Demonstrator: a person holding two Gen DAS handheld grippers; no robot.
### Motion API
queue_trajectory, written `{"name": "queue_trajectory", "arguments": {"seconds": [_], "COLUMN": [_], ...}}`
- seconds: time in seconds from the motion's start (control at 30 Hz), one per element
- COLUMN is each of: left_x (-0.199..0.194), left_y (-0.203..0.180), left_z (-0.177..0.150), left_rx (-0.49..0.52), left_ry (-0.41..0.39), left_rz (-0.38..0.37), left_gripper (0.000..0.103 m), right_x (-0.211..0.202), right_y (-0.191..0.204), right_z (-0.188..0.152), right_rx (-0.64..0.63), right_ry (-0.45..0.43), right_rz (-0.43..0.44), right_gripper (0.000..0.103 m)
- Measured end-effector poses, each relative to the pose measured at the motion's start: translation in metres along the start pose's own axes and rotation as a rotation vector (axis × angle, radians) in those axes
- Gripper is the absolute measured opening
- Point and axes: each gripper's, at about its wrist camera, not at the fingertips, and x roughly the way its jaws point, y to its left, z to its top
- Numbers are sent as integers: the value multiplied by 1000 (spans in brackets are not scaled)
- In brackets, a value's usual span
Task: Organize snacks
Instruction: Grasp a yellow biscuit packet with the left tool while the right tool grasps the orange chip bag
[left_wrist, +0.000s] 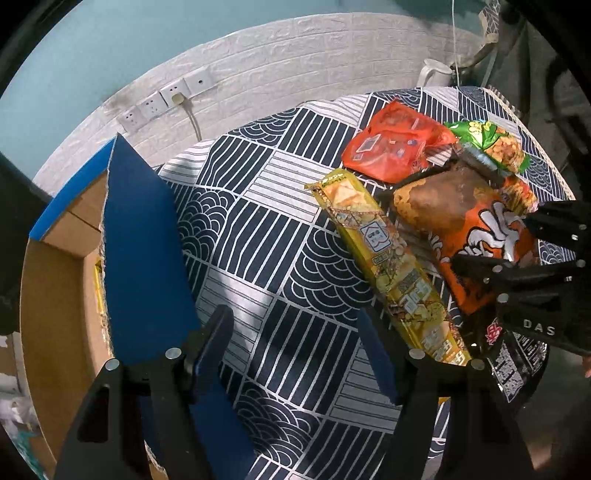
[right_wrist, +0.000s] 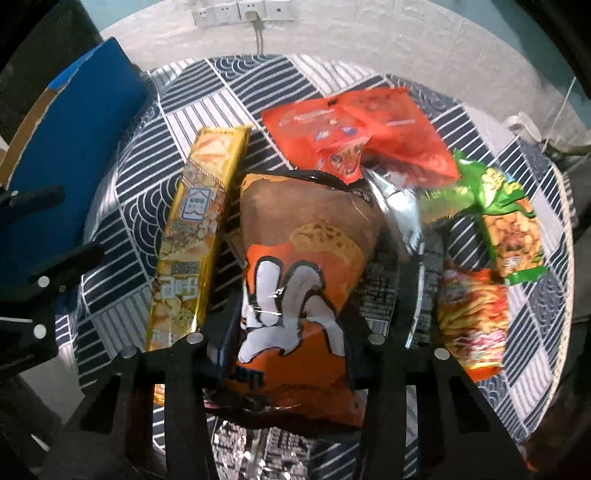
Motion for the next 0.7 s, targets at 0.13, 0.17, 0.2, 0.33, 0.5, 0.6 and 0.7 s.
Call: {"name": "queue_trajectory", "arguments": {"seconds": [0.13,0.17,0.2,0.33,0.5,0.6,0.7], "left_x": [-2,-2,-2,2,12,20,32], "left_y": [-2,-3,-4,-13,-23,-28,-33], "left_z": [2,2,3,10,19,24,28], "left_rx": [-12,-17,-21,-41,-81,-103,-131], "left_ry": [1,1,2,24,51,69,99], "left_rz": [-9,-11,-14,-37,-64,-74,-78], "left_gripper": [75,75,76,78,81,82,82], "right_x": [-20,-26,-34,-51,-65,-72,-75], "right_y": [-3,-5,-8,-20,-40,-55,-70], "right_z": [-1,-2,-4,-5,-8,-12,-16], "right_rx": [-2,1,4,21,46,71,98], "right_ry": [-48,-60,-77,-119,-162,-182,-192], "right_rz": [13,16,19,34,31,29,21], "right_gripper": [41,40,40,40,40,40,40]}}
